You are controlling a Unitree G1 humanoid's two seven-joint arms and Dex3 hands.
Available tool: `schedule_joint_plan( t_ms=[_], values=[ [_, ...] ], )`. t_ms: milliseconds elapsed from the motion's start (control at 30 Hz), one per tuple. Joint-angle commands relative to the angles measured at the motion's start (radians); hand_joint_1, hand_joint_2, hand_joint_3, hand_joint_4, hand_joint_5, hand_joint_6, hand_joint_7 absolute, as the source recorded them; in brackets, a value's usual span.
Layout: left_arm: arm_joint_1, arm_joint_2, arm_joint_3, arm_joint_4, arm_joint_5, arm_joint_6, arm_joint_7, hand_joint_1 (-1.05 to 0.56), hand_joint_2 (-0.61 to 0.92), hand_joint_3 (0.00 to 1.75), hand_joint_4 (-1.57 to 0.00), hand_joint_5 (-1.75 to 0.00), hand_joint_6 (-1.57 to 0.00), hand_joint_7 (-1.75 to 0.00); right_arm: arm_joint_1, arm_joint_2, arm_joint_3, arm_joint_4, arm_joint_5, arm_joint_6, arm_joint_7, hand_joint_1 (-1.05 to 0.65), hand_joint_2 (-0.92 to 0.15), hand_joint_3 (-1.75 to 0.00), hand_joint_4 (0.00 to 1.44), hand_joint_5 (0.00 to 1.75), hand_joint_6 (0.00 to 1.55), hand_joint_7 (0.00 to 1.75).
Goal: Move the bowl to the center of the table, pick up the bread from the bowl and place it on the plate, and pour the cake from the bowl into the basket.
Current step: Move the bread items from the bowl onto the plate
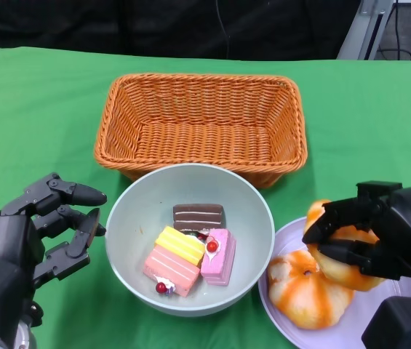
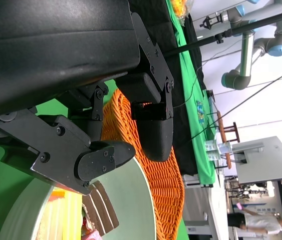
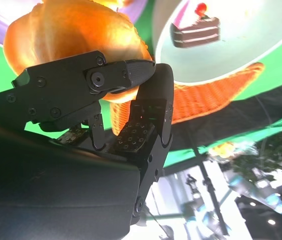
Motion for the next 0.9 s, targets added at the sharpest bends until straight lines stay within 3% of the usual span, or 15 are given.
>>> schedule_joint_plan(
  t_ms=[33, 800, 833, 900],
  values=[
    [0.012, 0.018, 0.011, -0.011, -0.008, -0.003, -0.004, -0.06, 0.62, 0.81, -0.74, -1.38, -0.8, -1.06, 0.006, -0.018, -0.014, 0.057, -0.001, -0.029, -0.037, -0.04, -0.92, -0.13, 0.78, 1.52, 1.03, 0.5],
    [0.014, 0.025, 0.016, -0.009, -0.013, -0.008, -0.013, -0.07, 0.6, 0.83, -0.76, -1.36, -0.81, -1.05, -0.029, -0.023, 0.005, 0.345, -0.038, -0.082, -0.192, -0.03, -0.92, -0.12, 0.71, 1.7, 1.04, 0.45],
    [0.016, 0.026, 0.016, -0.008, -0.01, -0.014, -0.013, -0.07, 0.6, 0.83, -0.76, -1.36, -0.81, -1.05, -0.034, -0.013, 0.008, 0.39, -0.032, -0.073, -0.196, -0.03, -0.92, -0.11, 0.73, 1.62, 1.04, 0.44],
    [0.017, 0.028, 0.016, -0.003, -0.006, -0.027, -0.017, -0.06, 0.6, 0.84, -0.76, -1.37, -0.81, -1.05, -0.043, 0.0, 0.012, 0.455, -0.021, -0.063, -0.202, -0.03, -0.92, -0.08, 0.89, 1.17, 1.06, 0.34]
  ],
)
